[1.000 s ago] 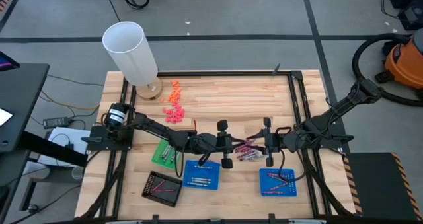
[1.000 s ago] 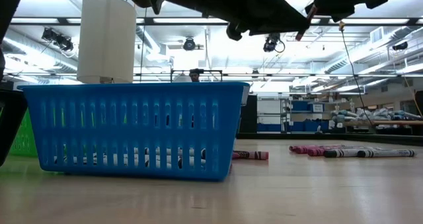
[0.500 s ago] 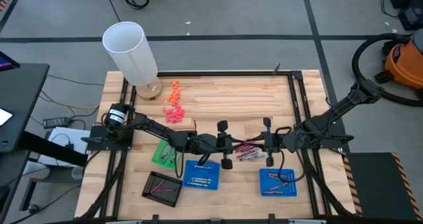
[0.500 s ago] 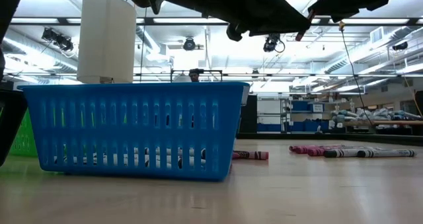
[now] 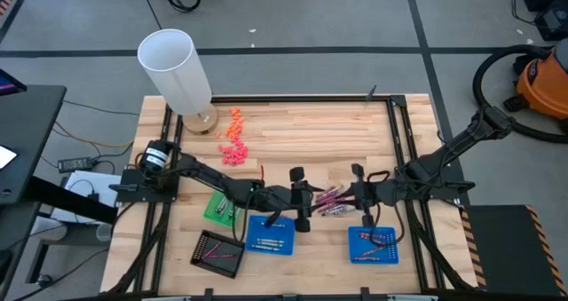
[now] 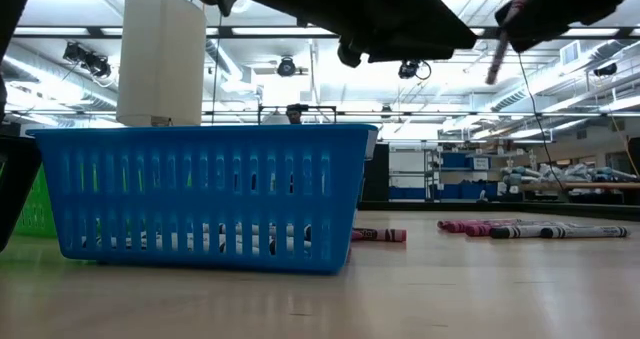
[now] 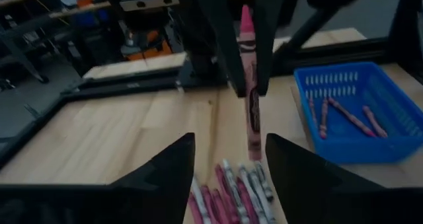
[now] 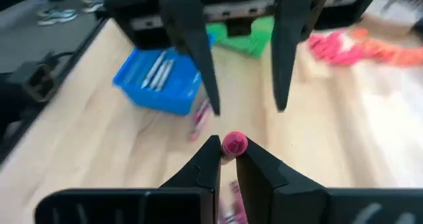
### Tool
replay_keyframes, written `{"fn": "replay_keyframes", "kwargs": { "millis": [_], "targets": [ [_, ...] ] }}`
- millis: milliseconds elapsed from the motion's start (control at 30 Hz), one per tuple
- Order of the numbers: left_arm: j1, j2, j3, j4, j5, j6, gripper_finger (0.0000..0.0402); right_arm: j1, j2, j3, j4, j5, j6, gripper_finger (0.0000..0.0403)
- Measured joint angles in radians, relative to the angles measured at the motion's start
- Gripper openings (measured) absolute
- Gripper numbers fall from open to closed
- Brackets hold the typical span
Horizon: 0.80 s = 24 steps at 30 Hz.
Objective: Sort crayons
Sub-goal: Put the pink crayon into the left blue basket
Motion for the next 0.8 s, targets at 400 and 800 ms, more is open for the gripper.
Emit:
{"fn": "replay_keyframes", "kwargs": {
  "millis": [400,800],
  "targets": [
    [0.001,0.000,0.000,-0.031,0.003,-0.078,0.0194,-0.077,0.003,-0.016,-0.077,-0.549,0.206,0.0049],
    [0.006,0.000,0.000,-0.031,0.004,-0.102,0.0194,-0.022,0.005,-0.018,-0.266,-0.664,0.337,0.0049]
  ]
}}
